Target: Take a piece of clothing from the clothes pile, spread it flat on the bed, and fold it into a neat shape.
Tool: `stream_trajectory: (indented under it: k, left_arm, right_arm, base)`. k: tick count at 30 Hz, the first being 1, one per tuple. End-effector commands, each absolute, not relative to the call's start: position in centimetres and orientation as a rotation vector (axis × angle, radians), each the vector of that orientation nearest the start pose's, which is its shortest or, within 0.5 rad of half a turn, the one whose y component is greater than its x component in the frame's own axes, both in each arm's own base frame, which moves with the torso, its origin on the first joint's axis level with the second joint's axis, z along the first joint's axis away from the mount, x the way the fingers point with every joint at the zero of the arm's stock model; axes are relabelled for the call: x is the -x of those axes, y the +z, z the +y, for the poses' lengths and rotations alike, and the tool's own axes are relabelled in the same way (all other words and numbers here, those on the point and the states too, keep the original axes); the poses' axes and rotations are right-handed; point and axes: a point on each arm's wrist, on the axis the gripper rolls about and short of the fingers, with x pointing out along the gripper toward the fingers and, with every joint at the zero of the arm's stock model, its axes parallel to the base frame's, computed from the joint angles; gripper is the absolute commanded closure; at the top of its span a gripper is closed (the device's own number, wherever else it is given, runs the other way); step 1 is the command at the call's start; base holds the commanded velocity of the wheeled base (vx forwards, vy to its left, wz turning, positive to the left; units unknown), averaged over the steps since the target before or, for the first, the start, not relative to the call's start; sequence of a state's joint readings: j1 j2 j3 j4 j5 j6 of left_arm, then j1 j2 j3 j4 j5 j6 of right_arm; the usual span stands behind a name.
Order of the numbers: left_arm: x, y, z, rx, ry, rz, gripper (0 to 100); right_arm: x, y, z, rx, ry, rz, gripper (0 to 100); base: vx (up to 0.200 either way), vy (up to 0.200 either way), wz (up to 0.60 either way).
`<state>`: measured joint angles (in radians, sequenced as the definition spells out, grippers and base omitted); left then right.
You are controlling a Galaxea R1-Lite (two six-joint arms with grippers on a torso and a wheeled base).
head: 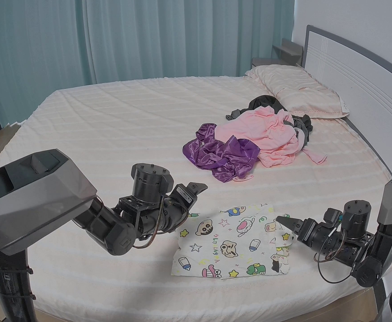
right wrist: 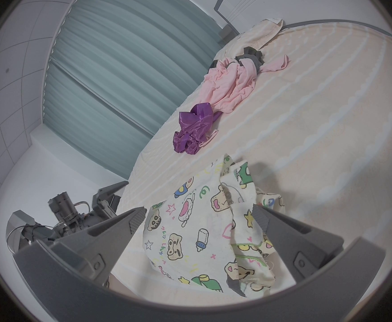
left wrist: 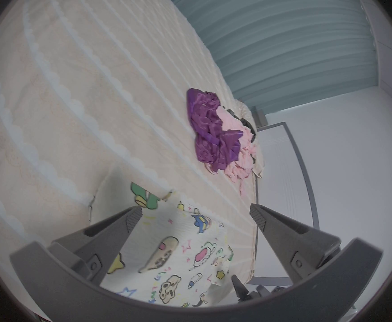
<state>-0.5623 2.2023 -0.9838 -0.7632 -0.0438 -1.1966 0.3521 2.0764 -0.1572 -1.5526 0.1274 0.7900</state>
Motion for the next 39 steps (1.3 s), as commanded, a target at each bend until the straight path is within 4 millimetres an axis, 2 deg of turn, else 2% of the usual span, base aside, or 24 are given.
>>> stream_trajectory:
  k: [1, 2, 10, 16, 21, 28, 35, 39]
  left_arm:
    - [-32.5, 5.8, -22.2, 1.007, -0.284, 0.757, 0]
    - [-32.5, 5.8, -22.2, 1.007, -0.284, 0.757, 0]
    - [-32.8, 0.8, -23.1, 0.815, -0.268, 0.812, 0]
    - [-33.4, 0.4, -23.3, 0.806, -0.259, 0.787, 0]
    - [-34.3, 0.6, -23.1, 0.845, -0.282, 0.727, 0]
    - [-33.9, 2.5, -22.2, 0.912, -0.298, 0.598, 0]
    - [-34.4, 2.1, -21.6, 0.921, -0.292, 0.570, 0]
    - [-34.5, 1.7, -21.5, 0.918, -0.284, 0.578, 0]
  right_arm:
    - [-23.7, 3.1, 9.1, -0.722, 0.300, 0.548, 0]
    - [-23.7, 3.1, 9.1, -0.722, 0.300, 0.548, 0]
    - [-23.6, 2.6, 9.1, -0.719, 0.292, 0.569, 0]
    - [-23.5, 2.2, 9.4, -0.715, 0.299, 0.591, 0]
    - [-23.1, 3.1, 9.8, -0.712, 0.323, 0.564, 0]
    - [-22.2, 3.3, 10.5, -0.697, 0.359, 0.582, 0]
    - [-21.3, 4.0, 10.9, -0.645, 0.357, 0.544, 0]
    - [-20.8, 3.0, 11.1, -0.628, 0.356, 0.603, 0]
  base:
    - [0.000, 0.000, 0.00]
    - [0.000, 0.000, 0.00]
    - [0.000, 0.000, 0.00]
    - [0.000, 0.000, 0.00]
    - [0.000, 0.000, 0.00]
    - [0.000, 0.000, 0.00]
    - [0.000, 0.000, 0.00]
    - [0.000, 0.000, 0.00]
